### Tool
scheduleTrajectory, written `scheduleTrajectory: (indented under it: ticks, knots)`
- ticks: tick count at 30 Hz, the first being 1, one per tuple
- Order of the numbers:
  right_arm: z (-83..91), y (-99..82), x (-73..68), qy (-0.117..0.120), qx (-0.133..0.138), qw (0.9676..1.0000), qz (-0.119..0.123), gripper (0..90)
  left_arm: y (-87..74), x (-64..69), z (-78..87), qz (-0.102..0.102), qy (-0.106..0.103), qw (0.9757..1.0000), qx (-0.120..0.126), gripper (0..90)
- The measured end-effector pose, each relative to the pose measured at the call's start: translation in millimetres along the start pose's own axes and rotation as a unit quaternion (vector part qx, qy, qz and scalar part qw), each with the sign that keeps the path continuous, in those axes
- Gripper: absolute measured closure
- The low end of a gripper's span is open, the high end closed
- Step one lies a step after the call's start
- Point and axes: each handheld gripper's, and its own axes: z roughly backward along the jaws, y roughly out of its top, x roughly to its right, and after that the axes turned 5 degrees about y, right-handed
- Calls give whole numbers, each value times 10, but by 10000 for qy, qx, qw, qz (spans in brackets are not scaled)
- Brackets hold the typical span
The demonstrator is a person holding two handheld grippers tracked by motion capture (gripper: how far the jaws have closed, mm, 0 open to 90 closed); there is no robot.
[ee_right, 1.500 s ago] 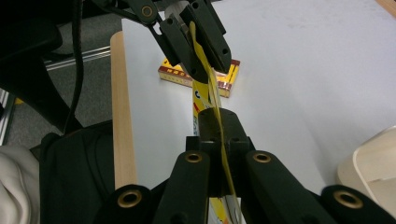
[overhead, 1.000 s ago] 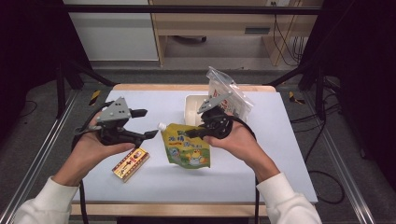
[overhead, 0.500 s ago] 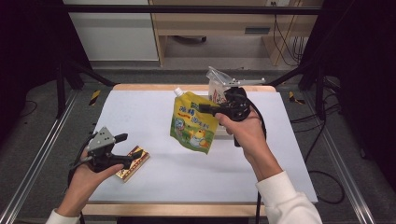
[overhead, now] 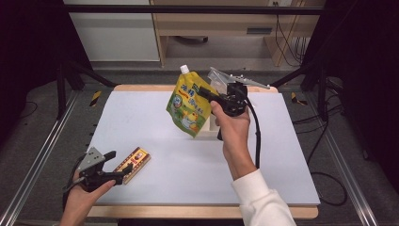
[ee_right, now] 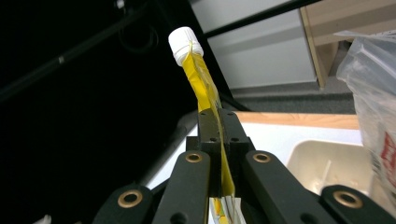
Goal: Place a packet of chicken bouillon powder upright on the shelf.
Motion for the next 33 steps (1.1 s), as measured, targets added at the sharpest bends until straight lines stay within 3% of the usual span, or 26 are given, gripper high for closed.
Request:
scheduleTrajectory:
  ticks: [3,9,13,22,33]
  knots:
    - [-48,-12,2,-13,202,9997,-118,900,-30,-24,16,51,116,9999,5,144]
    - [-121,-17,-20,-337,426,9985,22,900,-48,-53,0,57,166,9998,-69,144]
    - [-149,5,49,-609,551,9966,-60,900,-61,-49,-19,72,158,9998,-99,144]
    - [-223,47,221,-1412,531,9883,205,900,-69,-35,-38,19,129,9998,-165,144]
    - [-269,51,341,-1730,469,9836,203,900,-75,-21,-49,3,122,9998,-175,144]
